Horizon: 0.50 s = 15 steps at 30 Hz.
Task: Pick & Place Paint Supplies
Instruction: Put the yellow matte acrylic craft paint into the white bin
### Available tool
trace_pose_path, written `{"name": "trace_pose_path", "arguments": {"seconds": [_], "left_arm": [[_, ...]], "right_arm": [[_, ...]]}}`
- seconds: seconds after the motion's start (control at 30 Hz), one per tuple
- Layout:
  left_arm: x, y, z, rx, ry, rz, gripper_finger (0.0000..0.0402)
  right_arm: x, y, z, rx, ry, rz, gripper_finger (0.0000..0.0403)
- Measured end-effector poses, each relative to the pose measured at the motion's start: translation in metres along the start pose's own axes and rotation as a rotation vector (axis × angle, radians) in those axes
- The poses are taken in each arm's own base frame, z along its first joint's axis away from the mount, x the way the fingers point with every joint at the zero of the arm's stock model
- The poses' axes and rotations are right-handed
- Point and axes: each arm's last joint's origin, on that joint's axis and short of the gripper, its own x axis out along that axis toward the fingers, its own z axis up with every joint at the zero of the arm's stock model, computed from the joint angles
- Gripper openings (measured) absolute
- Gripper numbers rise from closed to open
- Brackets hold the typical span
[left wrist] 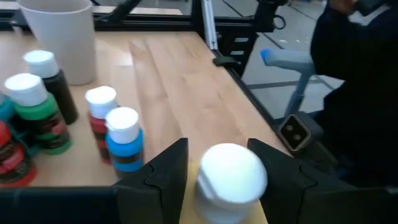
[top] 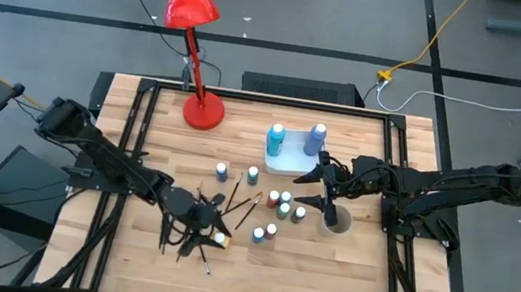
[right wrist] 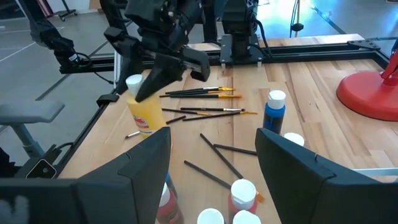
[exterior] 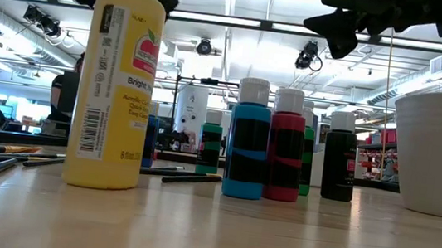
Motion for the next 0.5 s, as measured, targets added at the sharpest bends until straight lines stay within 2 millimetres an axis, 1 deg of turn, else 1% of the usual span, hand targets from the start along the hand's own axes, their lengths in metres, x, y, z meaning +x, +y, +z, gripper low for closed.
{"name": "trace_pose_path", "arguments": {"seconds": [0.17, 0.33, 0.4, 0.5], "left_arm": [[0.0, 0.001, 0.0, 0.051, -0.008, 0.042, 0.017], [0.001, 0.001, 0.006, 0.074, -0.035, 0.046, 0.0124], [0.002, 0.002, 0.013, 0.063, -0.058, 0.077, 0.0124], [0.004, 0.009, 0.034, -0.007, -0.126, 0.141, 0.0124]], "right_arm": [[0.0, 0.0, 0.0, 0.0, 0.0, 0.0, 0.0237], [0.0, 0.0, 0.0, 0.0, 0.0, 0.001, 0.0237], [0.0, 0.0, 0.0, 0.0, 0.0, 0.0, 0.0237], [0.0, 0.0, 0.001, -0.002, -0.007, 0.001, 0.0237]]}}
